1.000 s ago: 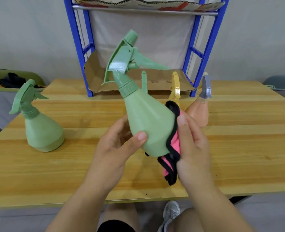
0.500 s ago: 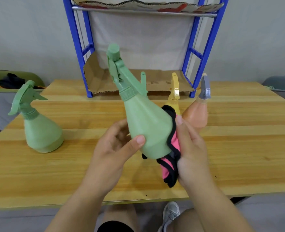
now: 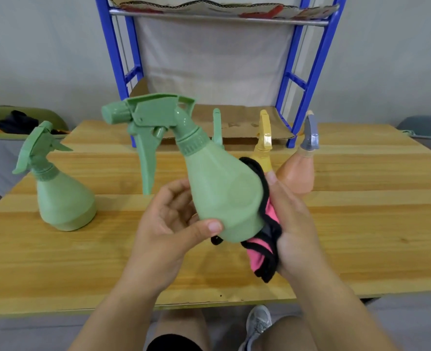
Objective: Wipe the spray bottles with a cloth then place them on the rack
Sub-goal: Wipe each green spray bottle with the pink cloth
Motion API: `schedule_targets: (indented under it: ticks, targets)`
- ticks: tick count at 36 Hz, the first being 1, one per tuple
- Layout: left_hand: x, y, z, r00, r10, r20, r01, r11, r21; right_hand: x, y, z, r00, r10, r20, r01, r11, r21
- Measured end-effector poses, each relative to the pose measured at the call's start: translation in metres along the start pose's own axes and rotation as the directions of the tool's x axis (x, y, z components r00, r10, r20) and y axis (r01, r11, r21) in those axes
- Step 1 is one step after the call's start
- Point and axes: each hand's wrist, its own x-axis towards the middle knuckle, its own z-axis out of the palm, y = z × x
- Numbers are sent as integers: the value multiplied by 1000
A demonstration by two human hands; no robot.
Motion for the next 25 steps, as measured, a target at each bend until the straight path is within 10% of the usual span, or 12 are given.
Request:
schedule_targets:
  ticks: [11,18,25]
  targets:
    - [-2,-3,13,1000,26,-17,-25,998,55,-8,23,9,897,-440,-46,368,799,-476]
    - [0,5,-6,999,-5,40,6,1000,-4,-1,1,1,997,41,71,-42,999,12]
    - [2,-1,-3,999,-28,-20,27,999,-43,-5,8,7,980,-148,-136,148,989,-13]
